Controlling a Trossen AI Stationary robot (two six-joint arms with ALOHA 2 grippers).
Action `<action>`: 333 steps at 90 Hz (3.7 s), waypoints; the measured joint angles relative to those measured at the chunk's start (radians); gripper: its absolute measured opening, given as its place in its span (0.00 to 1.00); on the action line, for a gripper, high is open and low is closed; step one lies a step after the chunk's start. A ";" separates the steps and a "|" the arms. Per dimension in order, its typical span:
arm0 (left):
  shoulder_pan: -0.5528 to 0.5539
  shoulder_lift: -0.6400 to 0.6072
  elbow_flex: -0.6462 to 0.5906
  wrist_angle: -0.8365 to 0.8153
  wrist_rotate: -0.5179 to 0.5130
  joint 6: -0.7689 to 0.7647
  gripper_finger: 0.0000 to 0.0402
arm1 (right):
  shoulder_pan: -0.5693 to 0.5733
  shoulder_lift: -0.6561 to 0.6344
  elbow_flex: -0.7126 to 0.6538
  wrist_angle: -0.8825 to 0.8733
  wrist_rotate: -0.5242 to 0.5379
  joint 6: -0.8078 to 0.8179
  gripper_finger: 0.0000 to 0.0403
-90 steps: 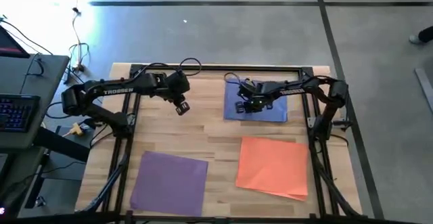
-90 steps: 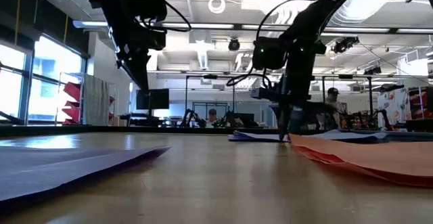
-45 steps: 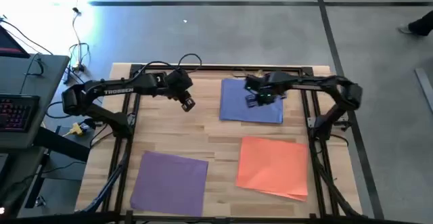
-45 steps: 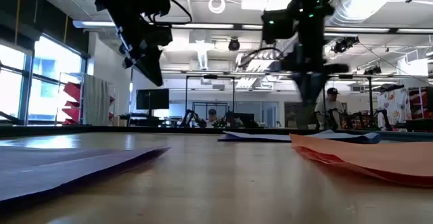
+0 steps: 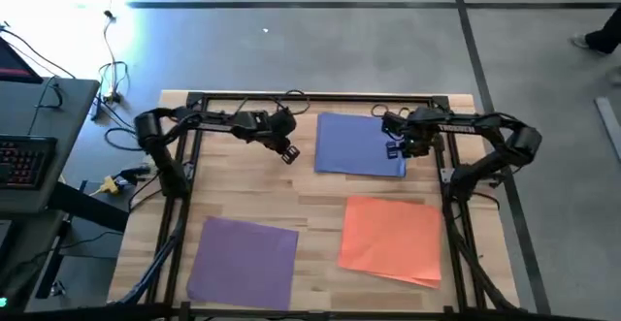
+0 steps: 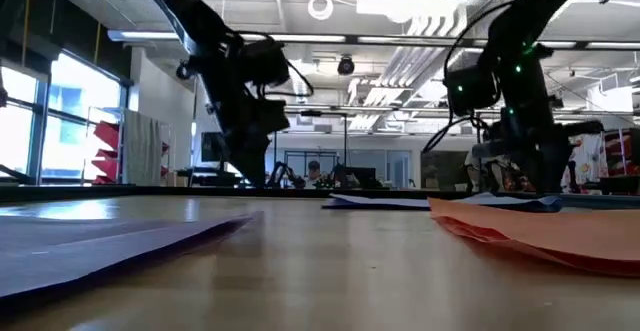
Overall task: Organize paper
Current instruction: Adjust the stacked colored papers
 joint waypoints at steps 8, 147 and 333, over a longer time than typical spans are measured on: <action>0.004 0.057 0.051 -0.002 0.000 0.016 0.00 | -0.029 0.000 -0.035 0.043 -0.013 -0.019 0.16; -0.027 0.224 0.265 -0.125 -0.051 -0.055 0.00 | -0.064 0.000 -0.055 0.310 -0.085 -0.482 0.10; -1.008 -0.567 -0.473 0.037 0.128 -0.843 0.00 | 1.154 0.080 0.014 0.369 -0.357 0.183 0.10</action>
